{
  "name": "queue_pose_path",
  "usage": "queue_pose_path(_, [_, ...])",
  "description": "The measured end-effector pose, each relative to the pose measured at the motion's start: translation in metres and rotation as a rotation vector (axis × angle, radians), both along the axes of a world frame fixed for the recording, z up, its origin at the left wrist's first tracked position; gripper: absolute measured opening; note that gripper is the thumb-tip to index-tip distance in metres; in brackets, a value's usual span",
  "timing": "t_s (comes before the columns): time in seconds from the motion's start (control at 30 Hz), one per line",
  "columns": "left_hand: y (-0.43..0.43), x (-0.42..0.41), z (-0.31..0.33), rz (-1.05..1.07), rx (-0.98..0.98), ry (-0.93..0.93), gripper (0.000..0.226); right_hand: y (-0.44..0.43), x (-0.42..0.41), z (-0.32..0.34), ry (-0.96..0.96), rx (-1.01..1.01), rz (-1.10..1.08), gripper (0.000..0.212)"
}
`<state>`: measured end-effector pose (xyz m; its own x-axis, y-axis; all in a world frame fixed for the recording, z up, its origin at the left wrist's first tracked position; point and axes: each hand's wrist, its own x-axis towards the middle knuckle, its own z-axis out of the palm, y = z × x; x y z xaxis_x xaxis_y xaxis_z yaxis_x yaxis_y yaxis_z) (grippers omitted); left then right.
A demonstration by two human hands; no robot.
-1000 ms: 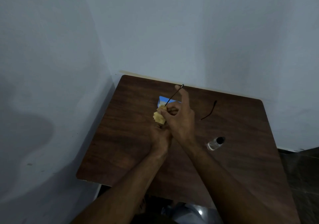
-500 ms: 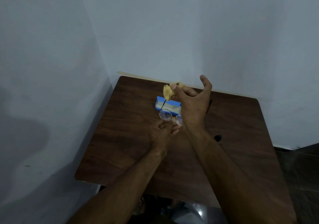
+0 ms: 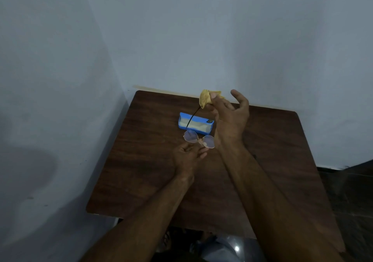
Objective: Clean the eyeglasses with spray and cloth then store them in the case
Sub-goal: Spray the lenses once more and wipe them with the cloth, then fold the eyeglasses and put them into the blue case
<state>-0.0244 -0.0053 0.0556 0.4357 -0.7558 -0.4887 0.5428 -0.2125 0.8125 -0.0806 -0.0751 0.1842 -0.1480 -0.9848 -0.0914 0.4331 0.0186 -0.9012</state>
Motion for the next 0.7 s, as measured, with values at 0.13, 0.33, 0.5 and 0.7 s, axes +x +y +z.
queue_pose_path(0.13, [0.001, 0.004, 0.001, 0.075, -0.061, 0.093, 0.016, 0.007, -0.025, -0.004, 0.052, -0.129, -0.011, 0.026])
queue_pose_path(0.33, [0.001, 0.023, 0.005, 0.162, -0.054, 0.143, 0.009, 0.025, -0.078, -0.075, 0.119, 0.012, -0.098, 0.02])
queue_pose_path(0.5, [0.004, 0.026, 0.003, 0.17, -0.043, 0.181, 0.015, 0.035, -0.085, -0.163, 0.329, 0.29, 0.01, 0.017])
queue_pose_path(0.7, [0.013, 0.023, 0.003, 0.154, -0.06, 0.219, 0.009, 0.043, -0.093, -0.222, 0.54, 0.454, 0.117, 0.01])
